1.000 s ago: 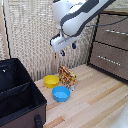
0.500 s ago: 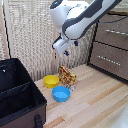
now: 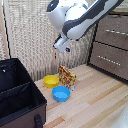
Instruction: With caution, bring your gripper towards the upper drawer's hold. Grasp the drawer hold tightly with your gripper tool. Pull the drawer in your direction to reveal the contents of the top drawer.
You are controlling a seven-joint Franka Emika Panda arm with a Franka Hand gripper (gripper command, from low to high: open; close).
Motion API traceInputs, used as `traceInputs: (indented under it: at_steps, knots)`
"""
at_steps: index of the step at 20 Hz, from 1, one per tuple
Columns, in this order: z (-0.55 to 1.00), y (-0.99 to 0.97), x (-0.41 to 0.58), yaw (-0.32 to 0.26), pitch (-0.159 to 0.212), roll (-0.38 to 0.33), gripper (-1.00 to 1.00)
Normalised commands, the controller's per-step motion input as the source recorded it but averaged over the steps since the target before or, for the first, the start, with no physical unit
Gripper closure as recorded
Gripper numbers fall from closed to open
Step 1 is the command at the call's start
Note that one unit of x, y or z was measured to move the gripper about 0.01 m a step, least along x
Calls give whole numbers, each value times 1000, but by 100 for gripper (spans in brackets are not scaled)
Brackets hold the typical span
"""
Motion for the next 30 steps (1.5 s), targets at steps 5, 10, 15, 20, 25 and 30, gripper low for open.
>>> traceInputs:
  at_steps: [5, 10, 15, 20, 25, 30]
  knots:
    - [300, 121, 326, -66, 46, -337, -100]
    - [277, -79, 146, -103, 54, -326, -100]
    - [343, -546, 1, -57, 57, -216, -100]
    - [149, -848, 34, -50, 3, -131, -100]
    - [61, -714, 26, -18, -1, -100, -100]
    - [144, -719, 5, 0, -11, -131, -100]
